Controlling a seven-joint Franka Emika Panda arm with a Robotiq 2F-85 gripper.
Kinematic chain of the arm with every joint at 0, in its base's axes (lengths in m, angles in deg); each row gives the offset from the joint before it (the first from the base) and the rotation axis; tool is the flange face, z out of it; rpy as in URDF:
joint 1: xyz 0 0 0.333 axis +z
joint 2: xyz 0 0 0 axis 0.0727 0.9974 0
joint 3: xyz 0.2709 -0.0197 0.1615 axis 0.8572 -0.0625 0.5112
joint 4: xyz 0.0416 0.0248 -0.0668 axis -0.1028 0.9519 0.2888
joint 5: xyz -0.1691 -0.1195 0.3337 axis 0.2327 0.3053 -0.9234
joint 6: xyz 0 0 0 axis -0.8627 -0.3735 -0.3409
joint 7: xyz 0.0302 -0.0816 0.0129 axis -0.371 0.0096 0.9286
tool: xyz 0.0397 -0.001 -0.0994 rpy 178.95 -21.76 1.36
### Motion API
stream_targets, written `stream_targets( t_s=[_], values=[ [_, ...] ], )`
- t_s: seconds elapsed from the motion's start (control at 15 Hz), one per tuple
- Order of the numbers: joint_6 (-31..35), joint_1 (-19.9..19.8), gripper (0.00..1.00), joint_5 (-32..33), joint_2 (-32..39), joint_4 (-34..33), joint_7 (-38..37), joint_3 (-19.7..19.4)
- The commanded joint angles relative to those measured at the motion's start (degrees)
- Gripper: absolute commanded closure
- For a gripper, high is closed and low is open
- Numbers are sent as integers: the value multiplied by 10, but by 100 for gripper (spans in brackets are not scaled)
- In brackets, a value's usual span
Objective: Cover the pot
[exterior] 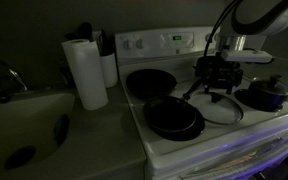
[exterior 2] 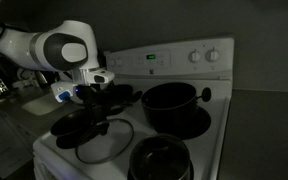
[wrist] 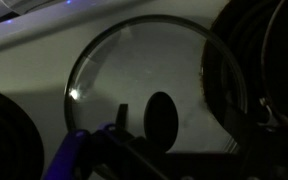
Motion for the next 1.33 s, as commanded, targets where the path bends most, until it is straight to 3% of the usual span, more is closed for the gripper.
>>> stream_targets(
  t_s=[0.0,0.4,0.67,0.73,0.8,1.27],
  values=[
    [31,-4,0,-25,-6,34,60,-4],
    [140,-3,0,-48,10,70,139,-7],
    [168,-1,0,-48,17,69,161,-6],
    [170,-1,25,-47,18,69,163,-7],
    [171,-2,26,-49,19,68,166,-7],
    [159,-6,77,-38,14,66,149,-10]
  ],
)
